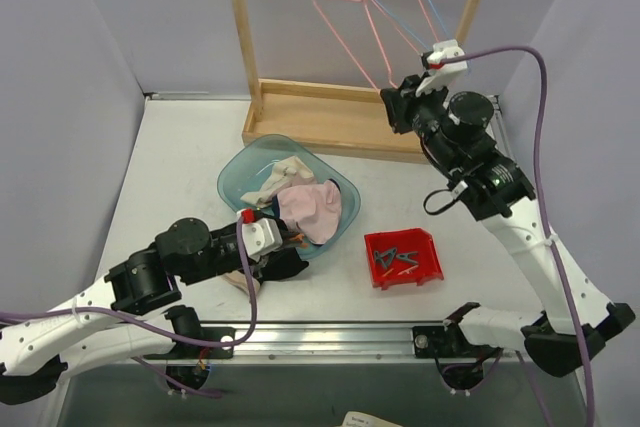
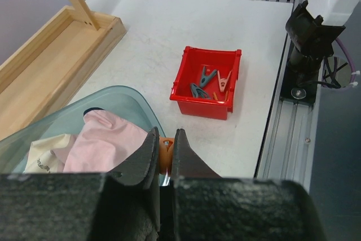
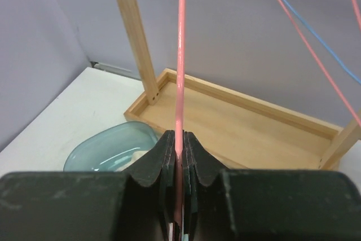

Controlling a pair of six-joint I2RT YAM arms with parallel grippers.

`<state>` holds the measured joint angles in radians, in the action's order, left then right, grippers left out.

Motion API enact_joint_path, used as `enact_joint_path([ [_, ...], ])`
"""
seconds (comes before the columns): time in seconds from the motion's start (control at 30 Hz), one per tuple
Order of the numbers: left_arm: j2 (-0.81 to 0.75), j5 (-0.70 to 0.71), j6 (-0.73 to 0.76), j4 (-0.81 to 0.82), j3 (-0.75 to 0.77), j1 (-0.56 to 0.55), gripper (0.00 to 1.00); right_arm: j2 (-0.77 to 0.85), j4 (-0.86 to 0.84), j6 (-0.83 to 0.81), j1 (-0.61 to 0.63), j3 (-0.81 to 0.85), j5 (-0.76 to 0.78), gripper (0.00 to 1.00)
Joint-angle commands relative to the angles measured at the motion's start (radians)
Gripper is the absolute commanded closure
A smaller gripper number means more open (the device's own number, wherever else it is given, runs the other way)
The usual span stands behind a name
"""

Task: Remove the underwear clipped to the hanger
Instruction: Place the hanger at the clothesline.

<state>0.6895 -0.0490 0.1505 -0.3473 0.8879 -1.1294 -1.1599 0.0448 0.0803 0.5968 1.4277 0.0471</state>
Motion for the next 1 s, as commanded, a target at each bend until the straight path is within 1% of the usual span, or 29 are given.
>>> enact_joint_path([
  [0.0, -0.028, 0.015, -0.049, 0.123, -0.006, -0.001, 0.97, -0.11, -0.057, 0.037, -0.086, 0.12, 0.028, 1.0],
  [0.07, -0.031, 0.026, -0.049, 0.122, -0.009, -0.003, 0.97, -0.162, -0.049, 0.074, -0.139, 0.166, -0.025, 1.0],
  [0.1, -0.036, 0.029, -0.049, 0.119, -0.007, -0.004, 0.97, -0.209, -0.016, 0.093, -0.196, 0.209, -0.12, 1.0],
  [0.17, -0.036, 0.032, -0.045, 0.108, 0.0, -0.004, 0.97, -0.251, -0.013, 0.139, -0.248, 0.243, -0.232, 1.0],
  [0.2, -0.039, 0.034, -0.043, 0.102, 0.003, -0.006, 0.97, -0.279, -0.014, 0.148, -0.294, 0.264, -0.312, 1.0],
  [0.3, -0.044, 0.037, -0.042, 0.102, 0.0, -0.007, 0.97, -0.32, -0.032, 0.16, -0.35, 0.287, -0.409, 1.0],
  [0.33, -0.047, 0.037, -0.04, 0.103, 0.0, -0.007, 0.97, -0.326, -0.037, 0.182, -0.394, 0.289, -0.477, 1.0],
  [0.37, -0.047, 0.037, -0.043, 0.102, 0.0, -0.007, 0.97, -0.33, -0.084, 0.196, -0.417, 0.286, -0.512, 1.0],
  [0.43, -0.045, 0.037, -0.043, 0.105, -0.001, -0.009, 0.97, -0.333, -0.117, 0.216, -0.472, 0.269, -0.597, 1.0],
  [0.53, -0.039, 0.041, -0.045, 0.102, -0.001, -0.01, 0.97, -0.319, -0.166, 0.255, -0.508, 0.243, -0.638, 1.0],
  [0.6, -0.032, 0.04, -0.043, 0.105, -0.001, -0.01, 0.97, -0.322, -0.229, 0.317, -0.549, 0.223, -0.699, 1.0],
  [0.7, -0.018, 0.035, -0.046, 0.102, 0.008, -0.012, 0.97, -0.334, -0.335, 0.403, -0.578, 0.201, -0.791, 1.0],
  [0.97, -0.015, 0.038, -0.049, 0.1, 0.009, -0.012, 0.97, -0.391, -0.347, 0.476, -0.585, 0.232, -0.871, 1.0],
])
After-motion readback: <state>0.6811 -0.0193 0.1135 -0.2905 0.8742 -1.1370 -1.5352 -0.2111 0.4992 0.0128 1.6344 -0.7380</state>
